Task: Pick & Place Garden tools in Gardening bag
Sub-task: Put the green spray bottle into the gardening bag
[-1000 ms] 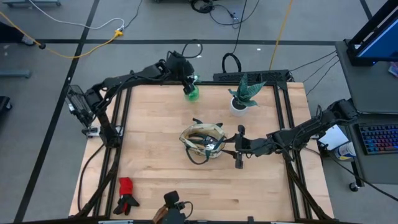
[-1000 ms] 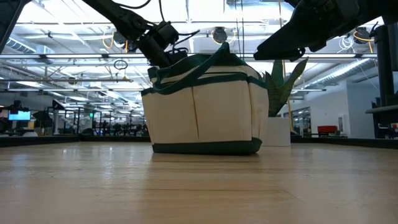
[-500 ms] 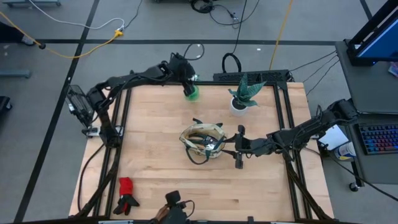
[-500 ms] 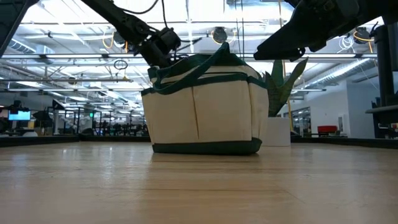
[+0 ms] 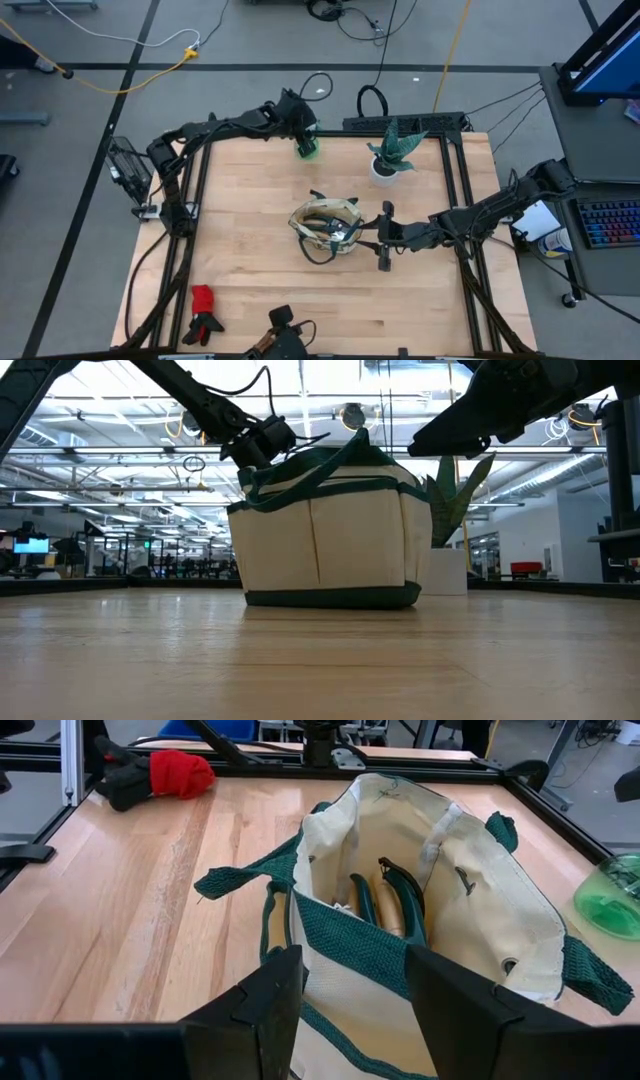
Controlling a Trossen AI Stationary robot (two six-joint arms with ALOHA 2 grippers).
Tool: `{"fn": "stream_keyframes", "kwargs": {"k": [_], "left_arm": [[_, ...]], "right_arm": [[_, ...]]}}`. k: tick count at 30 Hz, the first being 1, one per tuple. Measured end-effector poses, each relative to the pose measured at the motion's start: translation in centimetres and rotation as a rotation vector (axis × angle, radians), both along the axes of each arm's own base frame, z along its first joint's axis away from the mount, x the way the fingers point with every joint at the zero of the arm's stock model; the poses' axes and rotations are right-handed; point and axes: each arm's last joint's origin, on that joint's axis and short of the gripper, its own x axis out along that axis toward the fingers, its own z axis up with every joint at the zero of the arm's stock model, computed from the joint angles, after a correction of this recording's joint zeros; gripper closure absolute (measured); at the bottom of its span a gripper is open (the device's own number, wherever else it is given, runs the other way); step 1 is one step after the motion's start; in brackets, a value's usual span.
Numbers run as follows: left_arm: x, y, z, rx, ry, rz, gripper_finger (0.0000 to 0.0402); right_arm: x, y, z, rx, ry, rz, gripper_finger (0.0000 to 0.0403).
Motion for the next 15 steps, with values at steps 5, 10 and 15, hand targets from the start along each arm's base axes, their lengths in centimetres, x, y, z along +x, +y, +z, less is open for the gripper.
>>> {"fn": "stream_keyframes", "kwargs": {"k": [5,10,15], "left_arm": [[0.0,0.0,0.1,0.004,-0.007,0.0,0.0316],[0.3,-0.3,0.1,0.003,-0.01,-0.006,0.0316],[0.3,-1.2,1.4,0.02,-0.032,-0.025,0.0317]], "right_arm": [[0.0,0.0,0.0,0.0,0.0,0.0,0.0232],[0.0,0.0,0.0,0.0,0.0,0.0,0.0232],[0.0,0.0,0.0,0.0,0.0,0.0,0.0232]]}}
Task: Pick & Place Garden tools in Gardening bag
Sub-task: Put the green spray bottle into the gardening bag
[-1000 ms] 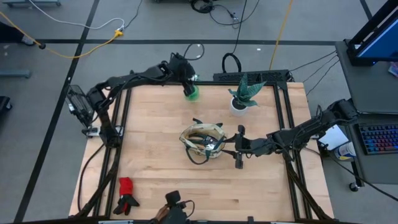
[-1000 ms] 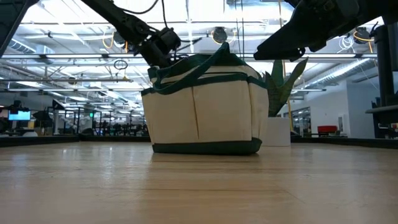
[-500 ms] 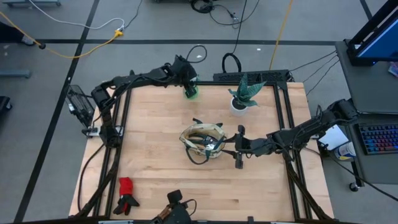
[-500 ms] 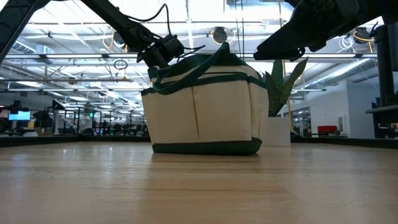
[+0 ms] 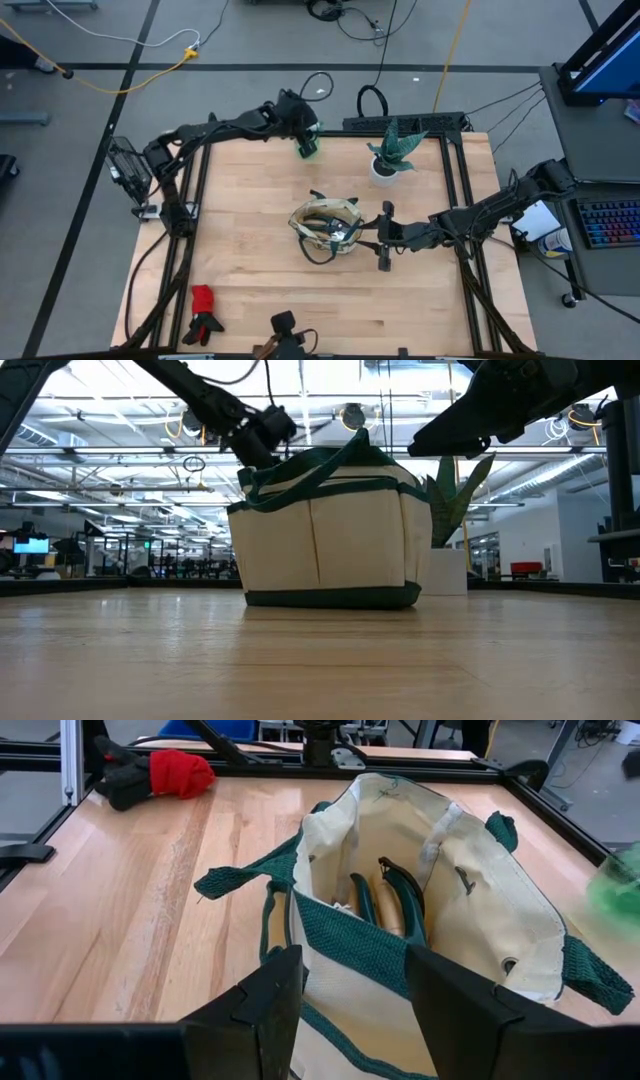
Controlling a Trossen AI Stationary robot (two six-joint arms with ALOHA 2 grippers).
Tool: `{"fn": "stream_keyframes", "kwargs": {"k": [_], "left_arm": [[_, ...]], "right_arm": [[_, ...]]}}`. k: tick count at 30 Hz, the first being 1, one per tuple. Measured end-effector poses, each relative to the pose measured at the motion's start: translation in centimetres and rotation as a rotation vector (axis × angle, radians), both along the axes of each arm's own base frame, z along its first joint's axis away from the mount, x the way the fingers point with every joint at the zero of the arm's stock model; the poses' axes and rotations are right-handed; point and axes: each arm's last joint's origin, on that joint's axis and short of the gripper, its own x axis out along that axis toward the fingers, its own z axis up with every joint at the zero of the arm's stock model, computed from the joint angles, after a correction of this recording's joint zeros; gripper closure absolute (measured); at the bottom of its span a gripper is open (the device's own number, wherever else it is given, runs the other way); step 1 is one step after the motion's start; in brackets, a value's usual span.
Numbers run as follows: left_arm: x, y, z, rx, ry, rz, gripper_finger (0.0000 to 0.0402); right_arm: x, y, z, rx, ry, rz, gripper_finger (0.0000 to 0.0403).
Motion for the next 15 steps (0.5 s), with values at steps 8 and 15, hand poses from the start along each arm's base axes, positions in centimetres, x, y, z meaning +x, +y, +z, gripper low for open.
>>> {"fn": "stream_keyframes", "kwargs": {"k": [8,15], "left_arm": [[-0.6,-3.2,5.1,0.068,-0.111,-0.055,0.0319],[-1.4,-6.8,9.5,0.129,-0.219,-0.127,0.0322]], "right_arm": [[0.1,0.0,0.2,-0.022,-0.022,0.009,0.0232],[0.5,0.2,1.8,-0.118,-0.17,0.051,0.0232]]}}
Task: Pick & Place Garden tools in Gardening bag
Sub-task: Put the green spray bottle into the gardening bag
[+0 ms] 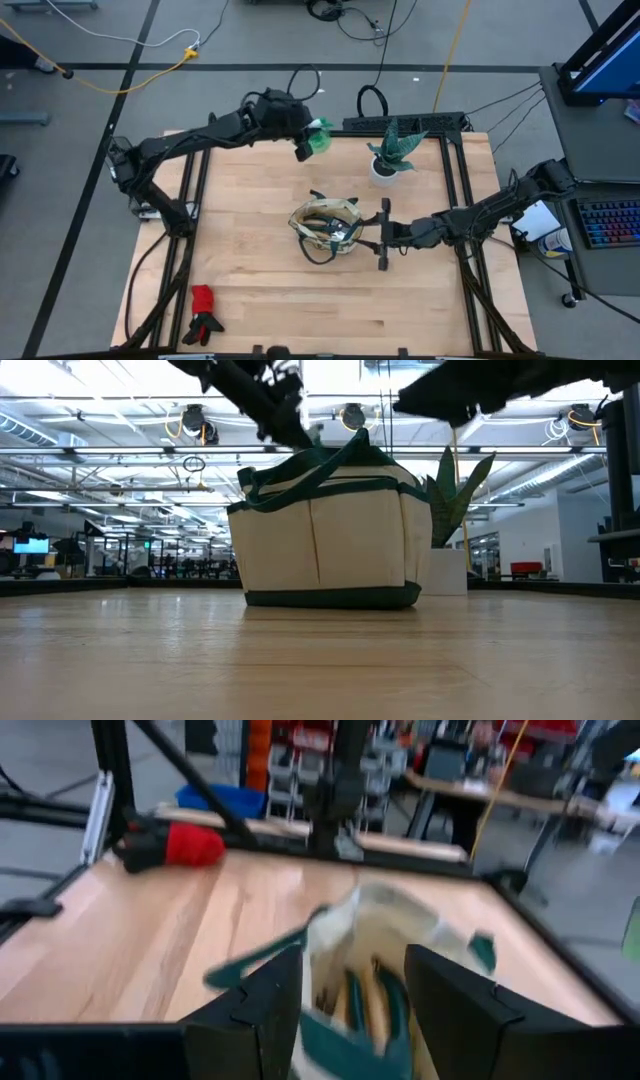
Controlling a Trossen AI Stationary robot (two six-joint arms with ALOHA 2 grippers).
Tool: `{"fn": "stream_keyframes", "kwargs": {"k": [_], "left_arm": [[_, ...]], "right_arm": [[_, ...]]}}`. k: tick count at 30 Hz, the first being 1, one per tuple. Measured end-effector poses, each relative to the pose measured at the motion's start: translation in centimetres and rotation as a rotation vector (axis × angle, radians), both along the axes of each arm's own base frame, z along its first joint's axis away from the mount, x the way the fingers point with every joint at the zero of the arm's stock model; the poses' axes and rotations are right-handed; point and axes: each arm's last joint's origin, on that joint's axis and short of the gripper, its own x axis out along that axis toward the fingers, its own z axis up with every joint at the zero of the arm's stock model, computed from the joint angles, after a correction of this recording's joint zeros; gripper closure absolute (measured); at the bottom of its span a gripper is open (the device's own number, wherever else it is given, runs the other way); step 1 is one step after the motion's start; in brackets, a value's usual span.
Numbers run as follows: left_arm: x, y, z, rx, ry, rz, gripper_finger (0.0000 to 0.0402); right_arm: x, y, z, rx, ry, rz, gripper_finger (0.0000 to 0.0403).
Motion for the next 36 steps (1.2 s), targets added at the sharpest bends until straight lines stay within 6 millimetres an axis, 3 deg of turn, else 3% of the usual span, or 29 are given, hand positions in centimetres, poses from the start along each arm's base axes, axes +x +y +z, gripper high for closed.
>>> {"fn": "stream_keyframes", "kwargs": {"k": [7,13,27,33,36], "left_arm": [[-0.5,-3.0,2.2,0.031,-0.052,-0.074,0.0336],[-0.3,-5.1,2.7,0.033,-0.049,-0.138,0.0348],[0.7,-9.8,2.2,-0.021,-0.003,-0.37,0.0348],[1.0,-11.3,2.2,-0.025,0.002,-0.428,0.0348],[1.0,-12.1,2.0,-0.031,0.022,-0.451,0.0348]], "right_arm": [[0.2,0.1,1.2,-0.064,-0.116,0.013,0.0232],[0.3,-0.4,2.4,-0.121,-0.225,-0.006,0.0232],[1.2,-5.0,2.9,-0.191,-0.252,-0.175,0.0232],[1.6,-6.7,2.5,-0.226,-0.218,-0.029,0.0232],[1.6,-7.3,2.7,-0.179,-0.245,-0.047,0.0232]]}}
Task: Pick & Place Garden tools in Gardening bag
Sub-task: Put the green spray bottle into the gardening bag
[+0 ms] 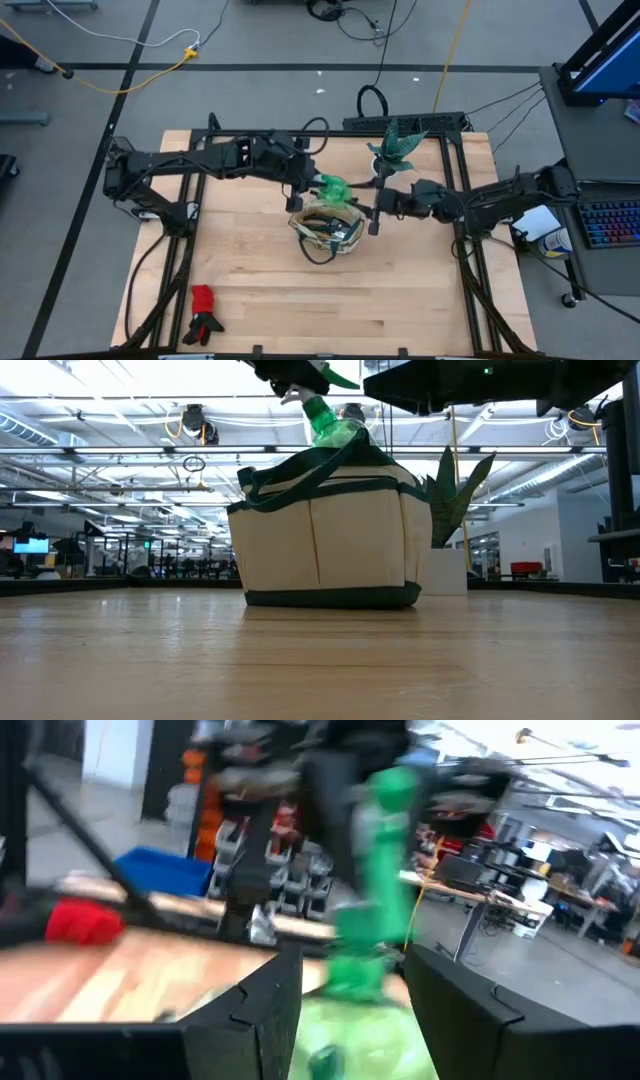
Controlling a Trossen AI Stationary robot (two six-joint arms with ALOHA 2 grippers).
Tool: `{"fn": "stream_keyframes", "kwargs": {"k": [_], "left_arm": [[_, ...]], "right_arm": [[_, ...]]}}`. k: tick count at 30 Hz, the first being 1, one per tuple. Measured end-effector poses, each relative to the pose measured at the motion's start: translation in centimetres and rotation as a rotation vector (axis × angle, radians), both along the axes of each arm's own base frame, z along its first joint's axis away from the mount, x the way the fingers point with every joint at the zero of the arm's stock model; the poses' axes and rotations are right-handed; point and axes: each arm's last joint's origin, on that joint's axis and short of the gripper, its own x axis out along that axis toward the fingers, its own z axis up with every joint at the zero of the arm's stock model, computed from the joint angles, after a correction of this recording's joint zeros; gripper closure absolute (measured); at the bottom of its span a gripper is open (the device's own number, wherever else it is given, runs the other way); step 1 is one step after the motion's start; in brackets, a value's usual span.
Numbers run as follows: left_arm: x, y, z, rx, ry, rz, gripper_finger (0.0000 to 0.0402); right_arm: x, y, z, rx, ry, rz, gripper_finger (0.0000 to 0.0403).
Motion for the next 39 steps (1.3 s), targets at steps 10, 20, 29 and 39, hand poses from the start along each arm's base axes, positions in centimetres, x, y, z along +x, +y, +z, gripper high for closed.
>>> {"fn": "stream_keyframes", "kwargs": {"k": [10,20,29,39], "left_arm": [[0.3,-1.8,0.1,0.032,-0.012,-0.061,0.0348],[0.5,-2.1,0.2,0.015,-0.026,-0.065,0.0348],[2.3,-1.8,-1.2,0.04,-0.037,-0.034,0.0348],[2.8,-1.7,-1.2,0.048,-0.067,-0.036,0.0348]], "right_arm": [[0.0,-1.7,0.5,0.167,-0.069,0.078,0.0232],[0.0,-1.9,0.5,0.183,-0.079,0.113,0.0232],[0.0,-1.9,0.7,0.185,-0.099,0.117,0.0232],[0.0,-1.9,0.6,0.182,-0.09,0.116,0.0282]]}}
